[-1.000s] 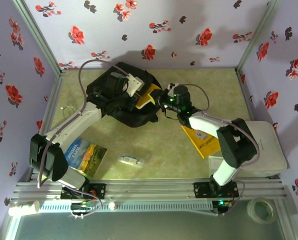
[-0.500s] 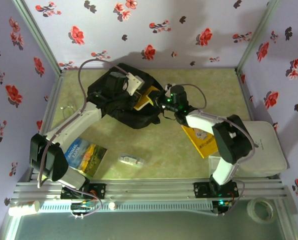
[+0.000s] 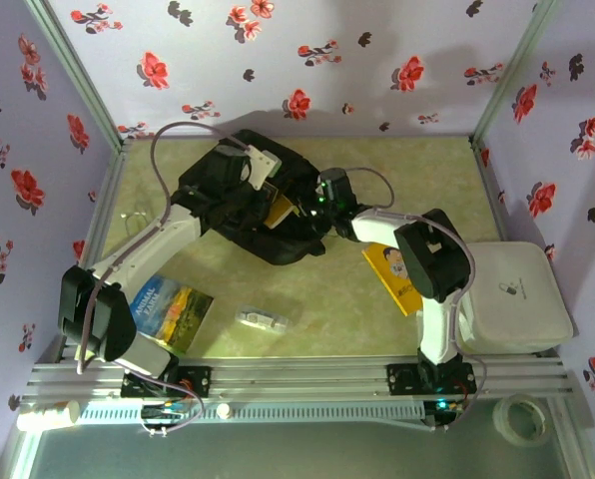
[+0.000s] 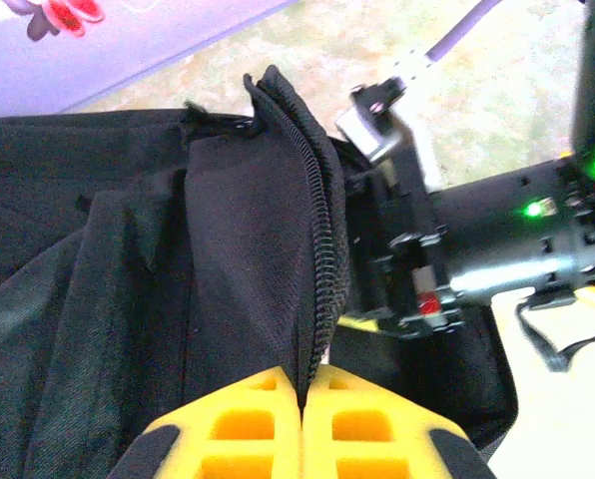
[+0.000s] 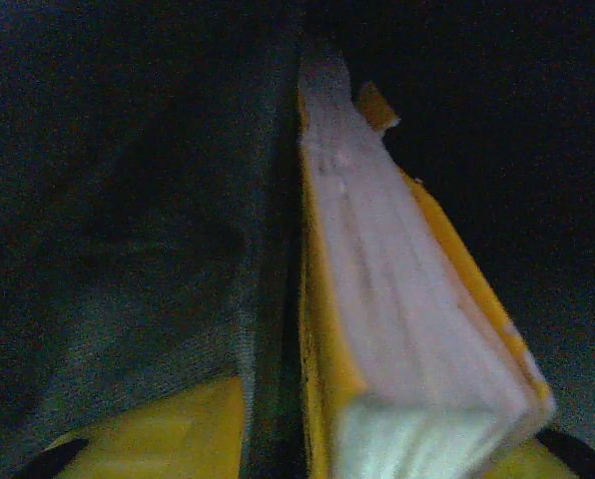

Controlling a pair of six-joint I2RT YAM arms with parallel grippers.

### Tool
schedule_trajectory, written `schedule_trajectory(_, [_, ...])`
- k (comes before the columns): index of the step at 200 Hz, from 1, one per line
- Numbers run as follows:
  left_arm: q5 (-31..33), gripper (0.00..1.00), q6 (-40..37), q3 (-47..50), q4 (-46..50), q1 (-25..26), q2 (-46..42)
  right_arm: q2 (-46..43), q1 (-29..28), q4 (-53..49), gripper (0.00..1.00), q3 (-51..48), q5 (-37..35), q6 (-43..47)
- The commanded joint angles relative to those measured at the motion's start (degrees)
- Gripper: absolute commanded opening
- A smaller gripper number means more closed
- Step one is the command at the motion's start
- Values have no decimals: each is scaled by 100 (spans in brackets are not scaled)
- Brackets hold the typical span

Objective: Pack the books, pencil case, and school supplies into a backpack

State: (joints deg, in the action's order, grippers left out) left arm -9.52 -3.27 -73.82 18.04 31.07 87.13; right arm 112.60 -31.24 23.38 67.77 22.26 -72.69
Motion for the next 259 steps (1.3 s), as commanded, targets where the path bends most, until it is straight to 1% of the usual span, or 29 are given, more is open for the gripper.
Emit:
schedule_trajectory(1, [-102, 0, 133, 72, -358, -57, -145, -1041, 200, -458, 47, -246, 34, 500])
schedule_trajectory(21, [-103, 0, 153, 143, -354, -65, -74, -1937, 334, -1164, 53, -679, -12, 1001])
schedule_trajectory(34, [-111, 0, 164, 173, -327, -71, -12, -2546, 441, -1699, 56, -1036, -252, 1303])
schedule_trajectory(57, [-112, 0, 171, 273, -279, -79, 6, -3389, 732, -2940, 61, -1621, -1034, 1732])
schedule_trajectory(76, [-98, 0, 136, 366, -126, -116, -53, -3854, 992, -4032, 64, -2040, -1926, 1985])
schedule_trajectory(91, [-18, 0, 56, 385, 119, -158, -142, -4068, 1154, -4708, 68, -2226, -2570, 2110])
schedule_trajectory(109, [153, 0, 2, 425, 484, -203, -306, -4199, 1325, -5111, 71, -2417, -3016, 2215])
schedule_trajectory(129, [188, 0, 4, 540, 846, -240, -485, -4161, 1458, -5105, 74, -2588, -3123, 2220])
schedule_trajectory(146, [108, 0, 65, 644, 1041, -240, -604, -3907, 1537, -5050, 75, -2676, -3085, 2078])
schedule_trajectory(173, [-245, 25, 210, 738, 1133, -242, -736, -3485, 1568, -4802, 74, -2749, -2834, 1828])
schedule_trajectory(179, [-326, 33, 249, 738, 1133, -242, -757, -3396, 1564, -4700, 73, -2762, -2751, 1766])
schedule_trajectory(206, [-652, 55, 471, 719, 847, -233, -846, -3023, 1547, -3997, 72, -2910, -2134, 1291])
schedule_trajectory(210, [-694, 58, 669, 728, 741, -221, -867, -2954, 1545, -3831, 72, -2952, -2027, 1194])
schedule_trajectory(226, [-918, 67, 1147, 746, 232, -191, -870, -2719, 1445, -3209, 72, -3006, -1822, 853])
schedule_trajectory(244, [-1026, 73, 1909, 731, -451, -66, -720, -2370, 1350, -2648, 71, -2850, -1713, 659])
schedule_trajectory(259, [-1024, 76, 2653, 677, -969, 70, -467, -2002, 1348, -2425, 71, -2526, -1616, 565])
